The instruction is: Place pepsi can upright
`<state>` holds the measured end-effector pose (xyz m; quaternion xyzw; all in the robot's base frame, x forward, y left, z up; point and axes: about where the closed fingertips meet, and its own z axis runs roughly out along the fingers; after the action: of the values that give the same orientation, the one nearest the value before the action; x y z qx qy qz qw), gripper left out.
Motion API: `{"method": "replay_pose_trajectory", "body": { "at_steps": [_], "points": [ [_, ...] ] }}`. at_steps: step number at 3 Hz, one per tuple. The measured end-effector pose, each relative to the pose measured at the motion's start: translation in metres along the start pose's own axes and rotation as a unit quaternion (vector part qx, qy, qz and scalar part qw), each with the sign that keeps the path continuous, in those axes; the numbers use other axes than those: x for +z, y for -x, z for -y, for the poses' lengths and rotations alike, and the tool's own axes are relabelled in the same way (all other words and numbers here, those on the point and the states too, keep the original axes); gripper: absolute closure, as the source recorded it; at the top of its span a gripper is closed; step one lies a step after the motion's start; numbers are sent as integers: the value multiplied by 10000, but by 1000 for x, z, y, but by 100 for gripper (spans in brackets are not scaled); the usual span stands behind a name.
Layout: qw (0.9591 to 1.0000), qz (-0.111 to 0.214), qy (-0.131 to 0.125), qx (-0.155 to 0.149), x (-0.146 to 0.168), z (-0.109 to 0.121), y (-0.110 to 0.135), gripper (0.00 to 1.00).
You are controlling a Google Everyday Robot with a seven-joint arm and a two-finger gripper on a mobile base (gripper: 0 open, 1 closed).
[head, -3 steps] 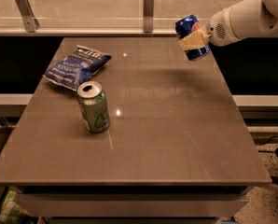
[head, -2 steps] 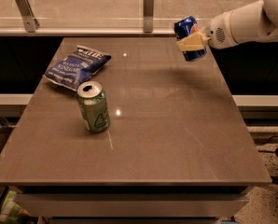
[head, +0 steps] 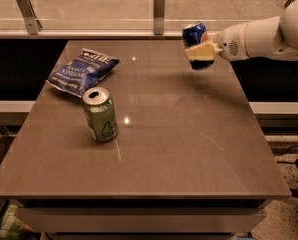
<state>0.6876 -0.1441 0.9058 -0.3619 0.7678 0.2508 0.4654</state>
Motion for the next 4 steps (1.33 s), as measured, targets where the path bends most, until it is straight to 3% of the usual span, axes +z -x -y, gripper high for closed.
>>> {"method": "replay_pose_trajectory", "body": {
  "at_steps": [2,4],
  "points": [
    [9979,473,345,-270,8,-6,-7,100],
    [9940,948,428,-323,7,0,-18,100]
  ]
}}
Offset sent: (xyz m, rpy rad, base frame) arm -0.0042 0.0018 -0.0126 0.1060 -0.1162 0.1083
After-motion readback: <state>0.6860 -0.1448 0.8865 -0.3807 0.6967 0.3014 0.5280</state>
